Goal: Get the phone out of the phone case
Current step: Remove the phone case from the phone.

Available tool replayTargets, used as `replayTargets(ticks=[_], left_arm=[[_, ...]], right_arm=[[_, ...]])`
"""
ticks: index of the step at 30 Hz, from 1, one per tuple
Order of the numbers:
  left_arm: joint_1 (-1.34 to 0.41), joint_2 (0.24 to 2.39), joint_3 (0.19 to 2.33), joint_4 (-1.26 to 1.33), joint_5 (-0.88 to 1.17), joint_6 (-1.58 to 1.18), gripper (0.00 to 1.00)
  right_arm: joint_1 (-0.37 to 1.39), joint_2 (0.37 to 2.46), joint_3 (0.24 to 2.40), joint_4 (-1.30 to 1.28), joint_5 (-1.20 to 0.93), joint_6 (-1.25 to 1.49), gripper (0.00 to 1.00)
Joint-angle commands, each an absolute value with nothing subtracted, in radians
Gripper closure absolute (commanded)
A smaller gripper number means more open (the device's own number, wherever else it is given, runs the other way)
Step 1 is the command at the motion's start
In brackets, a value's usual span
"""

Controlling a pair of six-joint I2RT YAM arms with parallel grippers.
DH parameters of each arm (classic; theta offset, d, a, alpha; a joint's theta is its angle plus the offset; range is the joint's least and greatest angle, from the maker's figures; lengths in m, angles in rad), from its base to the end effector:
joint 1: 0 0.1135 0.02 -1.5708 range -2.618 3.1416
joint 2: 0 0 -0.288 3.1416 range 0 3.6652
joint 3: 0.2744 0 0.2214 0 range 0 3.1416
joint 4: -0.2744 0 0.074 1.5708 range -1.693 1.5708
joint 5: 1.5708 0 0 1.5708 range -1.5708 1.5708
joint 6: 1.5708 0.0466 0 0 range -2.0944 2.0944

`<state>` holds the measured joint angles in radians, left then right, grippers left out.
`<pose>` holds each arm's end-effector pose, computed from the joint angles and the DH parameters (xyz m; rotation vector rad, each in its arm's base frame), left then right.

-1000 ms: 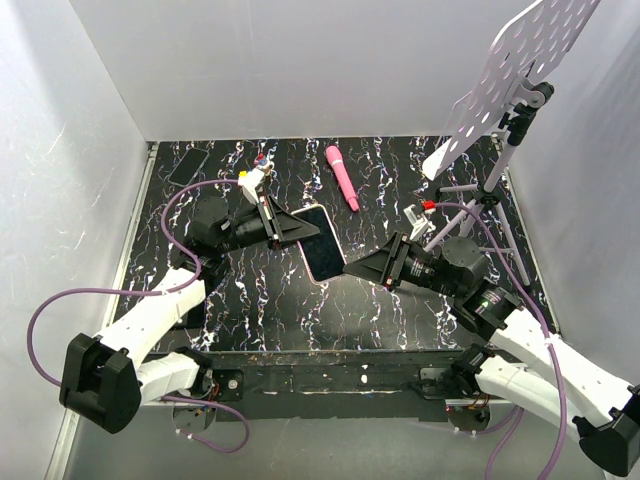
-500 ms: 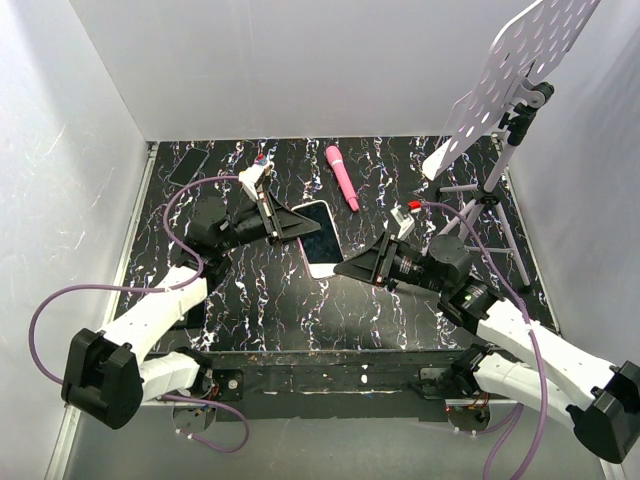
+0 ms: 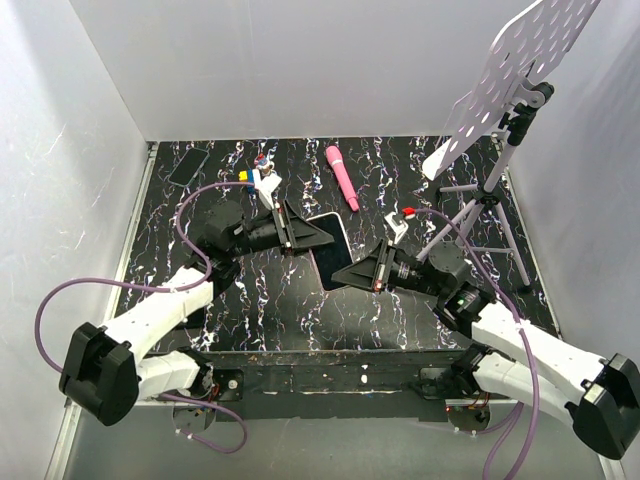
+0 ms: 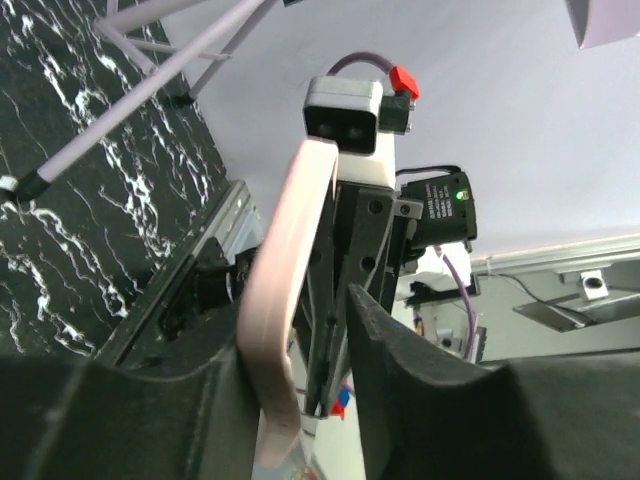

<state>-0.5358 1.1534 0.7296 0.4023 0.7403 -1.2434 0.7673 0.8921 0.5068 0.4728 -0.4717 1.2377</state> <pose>0.1822 -0.1447 0.3415 0.0182 1.9817 -1.8613 0.1108 0.1362 0.3233 -0.0394 1.8457 1.8738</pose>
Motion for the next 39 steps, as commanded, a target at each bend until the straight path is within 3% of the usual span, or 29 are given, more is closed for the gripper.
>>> replayTargets(ticks=[1, 4, 7, 9, 14, 22, 29, 39], left_arm=[[-0.572, 1.106, 0.792, 0.229, 0.793, -1.109, 0.51], [-0.565, 1.085, 0.778, 0.201, 0.766, -1.089, 0.26], [-0.558, 1.037, 0.766, 0.154, 0.726, -1.039, 0.23], [-0.558, 1.002, 0.762, 0.112, 0.684, -0.994, 0.24], [-0.561, 0.971, 0.665, 0.228, 0.695, -1.057, 0.42], [-0.627, 1.054, 0.620, 0.416, 0.752, -1.163, 0.34], [-0.683, 1.078, 0.630, 0.411, 0.724, -1.144, 0.48], [-0.710, 1.134, 0.647, 0.374, 0.704, -1.128, 0.55]], right_arm=[[0.758, 0.830, 0.492, 0.523, -0.351, 1.262, 0.99], [0.758, 0.784, 0.482, 0.503, -0.321, 1.291, 0.99], [0.752, 0.736, 0.459, 0.492, -0.287, 1.330, 0.99], [0.744, 0.701, 0.439, 0.494, -0.265, 1.374, 0.99], [0.735, 0.618, 0.367, 0.564, -0.206, 1.483, 0.99], [0.735, 0.568, 0.376, 0.540, -0.193, 1.489, 0.99], [0.735, 0.575, 0.376, 0.549, -0.199, 1.494, 0.99], [0.735, 0.600, 0.383, 0.569, -0.219, 1.499, 0.99]])
